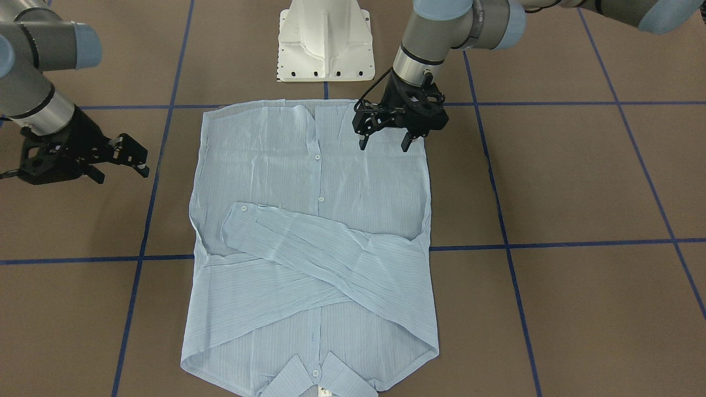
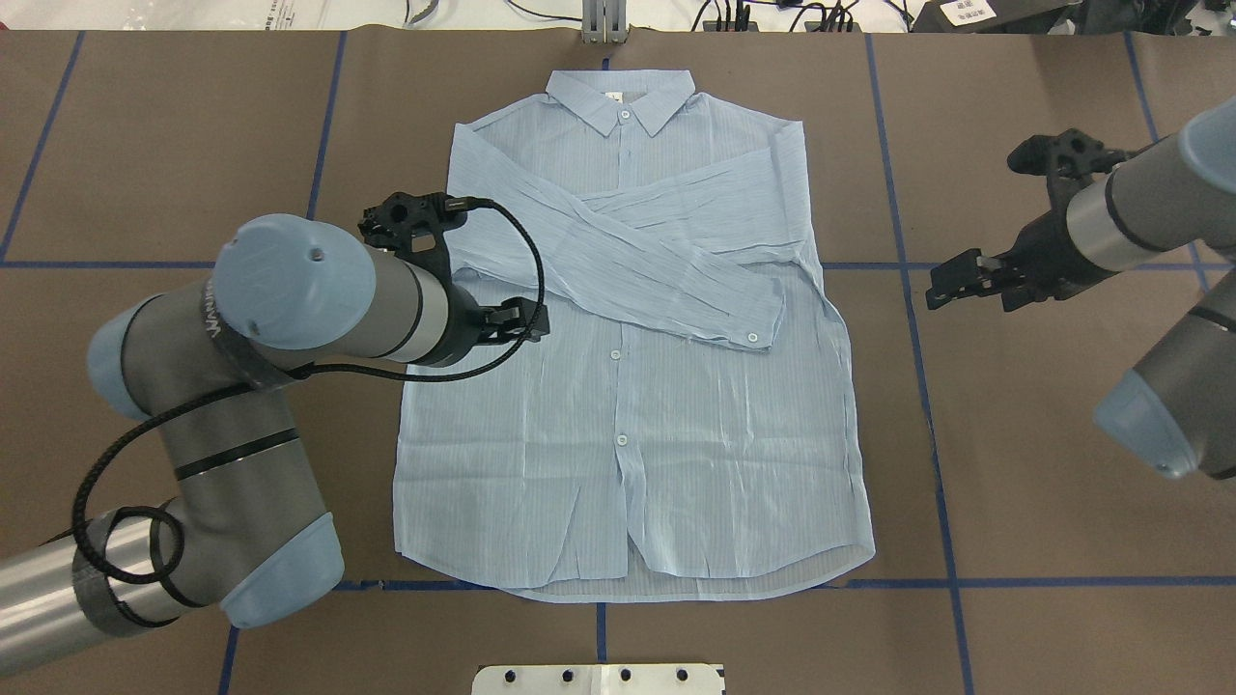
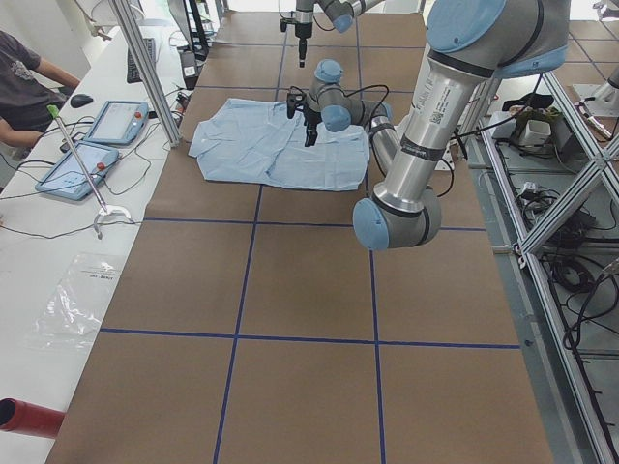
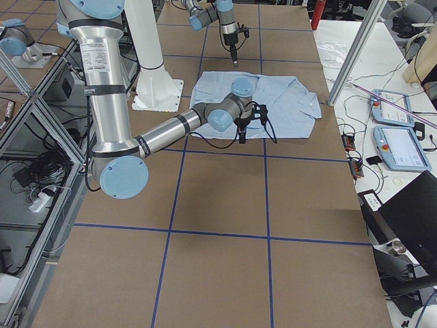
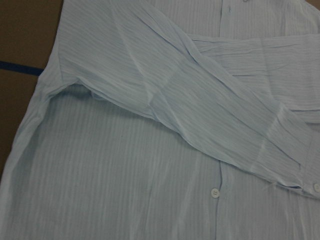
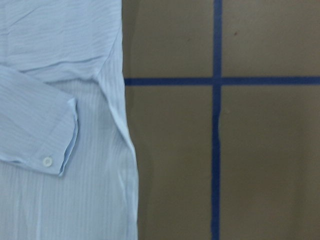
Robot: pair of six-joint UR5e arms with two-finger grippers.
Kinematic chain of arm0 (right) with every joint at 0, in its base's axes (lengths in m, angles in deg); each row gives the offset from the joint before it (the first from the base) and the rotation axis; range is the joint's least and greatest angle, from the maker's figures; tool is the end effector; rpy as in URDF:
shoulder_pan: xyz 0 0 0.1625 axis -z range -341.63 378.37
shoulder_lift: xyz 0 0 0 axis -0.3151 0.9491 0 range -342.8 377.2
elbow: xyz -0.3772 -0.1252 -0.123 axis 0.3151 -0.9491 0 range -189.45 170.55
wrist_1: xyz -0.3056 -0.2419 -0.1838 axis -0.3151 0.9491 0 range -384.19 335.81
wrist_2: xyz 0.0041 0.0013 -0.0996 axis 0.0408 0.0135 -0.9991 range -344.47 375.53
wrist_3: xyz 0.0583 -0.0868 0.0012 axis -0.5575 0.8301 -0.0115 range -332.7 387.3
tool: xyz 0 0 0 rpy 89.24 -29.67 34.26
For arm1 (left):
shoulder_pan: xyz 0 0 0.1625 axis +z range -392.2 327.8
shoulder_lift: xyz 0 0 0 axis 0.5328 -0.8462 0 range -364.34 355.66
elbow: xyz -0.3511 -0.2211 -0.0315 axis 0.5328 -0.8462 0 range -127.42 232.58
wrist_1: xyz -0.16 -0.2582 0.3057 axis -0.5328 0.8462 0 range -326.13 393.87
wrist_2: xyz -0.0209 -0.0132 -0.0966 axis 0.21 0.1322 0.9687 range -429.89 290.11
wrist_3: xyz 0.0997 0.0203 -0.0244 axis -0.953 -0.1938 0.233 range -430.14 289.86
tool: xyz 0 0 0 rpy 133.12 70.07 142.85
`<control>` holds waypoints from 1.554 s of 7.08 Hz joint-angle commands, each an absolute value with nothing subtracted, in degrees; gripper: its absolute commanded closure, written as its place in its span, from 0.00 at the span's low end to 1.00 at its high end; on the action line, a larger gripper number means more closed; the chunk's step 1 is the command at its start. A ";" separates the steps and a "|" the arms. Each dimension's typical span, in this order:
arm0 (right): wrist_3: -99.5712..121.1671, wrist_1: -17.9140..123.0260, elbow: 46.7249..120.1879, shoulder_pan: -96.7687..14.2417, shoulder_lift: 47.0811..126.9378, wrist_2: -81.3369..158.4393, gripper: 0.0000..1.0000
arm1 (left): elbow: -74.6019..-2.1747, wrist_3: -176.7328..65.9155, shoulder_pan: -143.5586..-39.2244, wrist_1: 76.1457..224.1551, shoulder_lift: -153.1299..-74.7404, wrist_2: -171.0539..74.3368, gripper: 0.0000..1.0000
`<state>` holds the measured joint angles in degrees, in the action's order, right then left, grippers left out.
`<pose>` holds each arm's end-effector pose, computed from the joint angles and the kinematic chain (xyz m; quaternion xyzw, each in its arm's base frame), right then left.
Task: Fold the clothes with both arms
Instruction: 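Move the left gripper to the shirt side while the right gripper lowers to the hem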
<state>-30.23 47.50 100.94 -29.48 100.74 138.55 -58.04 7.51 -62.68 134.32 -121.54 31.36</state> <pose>-0.3091 -0.4552 0.3819 0.0369 -0.4506 0.0103 0.8919 0.4642 -0.4043 0.1981 0.0972 0.4823 -0.0899 0.8659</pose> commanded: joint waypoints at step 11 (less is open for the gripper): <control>-46.62 47.97 105.16 -0.79 106.06 122.22 0.47 | -61.33 5.98 -62.34 133.80 -118.34 31.18 0.02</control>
